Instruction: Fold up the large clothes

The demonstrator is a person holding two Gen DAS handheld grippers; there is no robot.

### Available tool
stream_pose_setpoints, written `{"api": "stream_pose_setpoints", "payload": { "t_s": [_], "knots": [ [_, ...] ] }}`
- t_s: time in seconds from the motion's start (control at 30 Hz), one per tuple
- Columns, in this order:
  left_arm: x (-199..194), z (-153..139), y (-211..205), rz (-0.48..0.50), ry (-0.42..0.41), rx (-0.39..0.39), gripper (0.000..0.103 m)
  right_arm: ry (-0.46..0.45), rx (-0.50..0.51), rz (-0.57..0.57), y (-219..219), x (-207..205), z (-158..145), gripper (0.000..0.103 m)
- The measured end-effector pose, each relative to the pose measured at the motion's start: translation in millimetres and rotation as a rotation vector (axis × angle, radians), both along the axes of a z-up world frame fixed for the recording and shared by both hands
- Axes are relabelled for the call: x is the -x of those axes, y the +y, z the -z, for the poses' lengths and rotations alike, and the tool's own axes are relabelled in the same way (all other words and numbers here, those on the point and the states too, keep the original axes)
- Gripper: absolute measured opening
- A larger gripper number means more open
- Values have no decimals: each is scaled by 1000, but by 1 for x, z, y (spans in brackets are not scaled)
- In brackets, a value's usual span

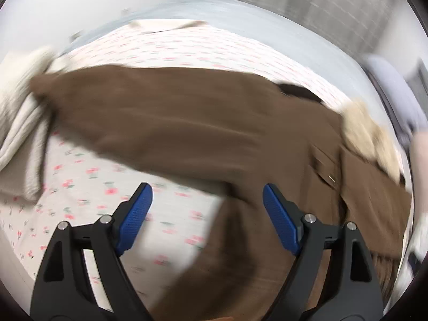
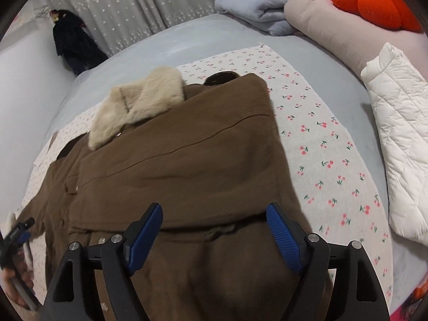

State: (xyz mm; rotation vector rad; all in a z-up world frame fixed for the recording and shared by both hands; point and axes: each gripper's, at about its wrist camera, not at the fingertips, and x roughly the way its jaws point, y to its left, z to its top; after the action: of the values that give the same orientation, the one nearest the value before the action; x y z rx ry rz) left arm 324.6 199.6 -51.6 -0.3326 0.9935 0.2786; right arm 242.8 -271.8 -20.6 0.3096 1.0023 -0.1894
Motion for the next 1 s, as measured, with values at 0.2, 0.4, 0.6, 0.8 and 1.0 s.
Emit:
{"api": "stream_pose_setpoints", "payload": {
  "t_s": [0.2, 0.4, 0.6, 0.8, 1.0],
  "knots": [
    [6, 9, 76, -236, -35, -67, 85, 7, 39, -86, 27, 7, -3, 82],
    [-2, 23, 125, -345, -101, -71, 85, -7, 63, -74, 32, 10, -9, 82],
    [-18, 28, 144, -387, -195, -51, 51, -16, 61, -89, 37, 11, -11, 82],
    [-9, 5, 142, -375, -378, 46, 4, -3, 53, -81, 33, 7, -6, 82],
    [3, -66, 78, -174, -548, -36, 4, -43, -17, -43, 21, 7, -16, 82]
  ]
}}
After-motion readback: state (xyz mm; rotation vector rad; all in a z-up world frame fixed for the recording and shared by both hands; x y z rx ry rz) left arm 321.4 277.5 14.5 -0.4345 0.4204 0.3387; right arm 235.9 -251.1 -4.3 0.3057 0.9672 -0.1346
